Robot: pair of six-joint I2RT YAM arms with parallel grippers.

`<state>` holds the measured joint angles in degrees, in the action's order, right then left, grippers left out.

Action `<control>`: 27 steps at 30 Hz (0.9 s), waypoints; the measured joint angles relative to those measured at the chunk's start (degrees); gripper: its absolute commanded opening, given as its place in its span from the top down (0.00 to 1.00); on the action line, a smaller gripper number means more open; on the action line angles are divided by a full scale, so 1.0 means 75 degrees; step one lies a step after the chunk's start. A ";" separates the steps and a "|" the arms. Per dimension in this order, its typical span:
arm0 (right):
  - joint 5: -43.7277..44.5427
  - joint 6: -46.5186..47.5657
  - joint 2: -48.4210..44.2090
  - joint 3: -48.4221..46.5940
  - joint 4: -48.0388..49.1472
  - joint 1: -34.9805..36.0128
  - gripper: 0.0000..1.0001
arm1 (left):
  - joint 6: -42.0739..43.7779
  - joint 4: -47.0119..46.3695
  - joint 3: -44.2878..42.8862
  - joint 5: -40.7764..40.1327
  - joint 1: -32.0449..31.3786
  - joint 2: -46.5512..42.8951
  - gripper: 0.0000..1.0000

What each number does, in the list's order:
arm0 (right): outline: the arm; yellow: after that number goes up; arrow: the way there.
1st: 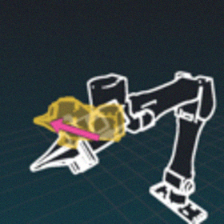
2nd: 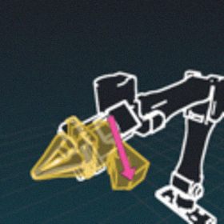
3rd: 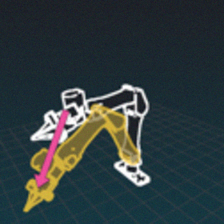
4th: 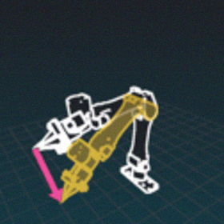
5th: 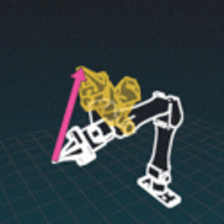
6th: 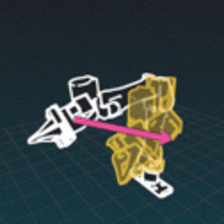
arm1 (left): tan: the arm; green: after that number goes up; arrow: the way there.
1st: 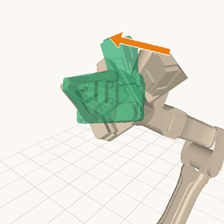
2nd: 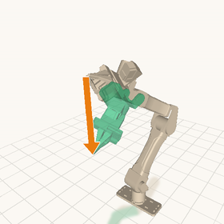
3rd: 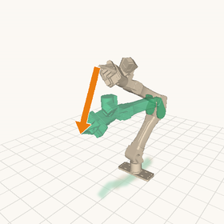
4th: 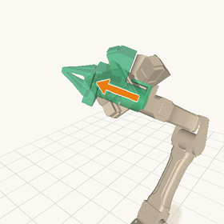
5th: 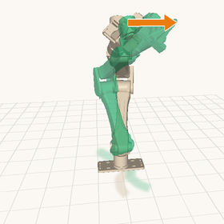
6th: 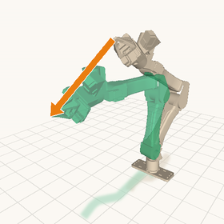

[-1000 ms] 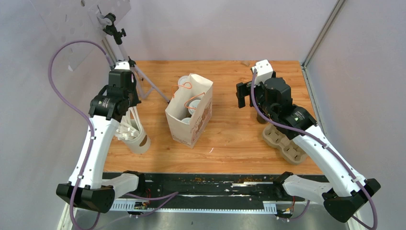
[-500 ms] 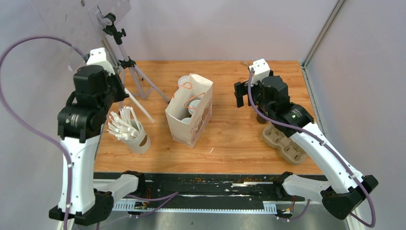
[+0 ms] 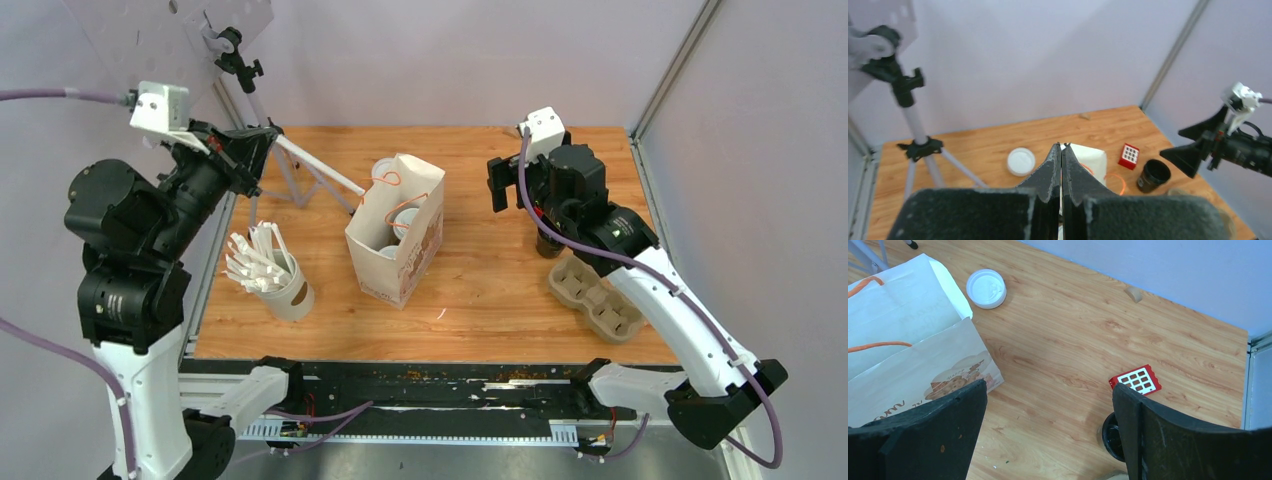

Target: Pack the takeout coffee

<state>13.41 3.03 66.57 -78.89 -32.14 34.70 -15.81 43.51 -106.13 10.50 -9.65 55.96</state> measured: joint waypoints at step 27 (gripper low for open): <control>0.0455 0.0277 -0.0347 0.0522 0.0338 0.0000 0.03 | 0.0886 -0.0356 0.0959 0.2535 -0.0163 0.1664 1.00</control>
<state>16.82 5.10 63.96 -74.98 -29.61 34.70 -9.17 40.84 -98.94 29.52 -10.87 68.45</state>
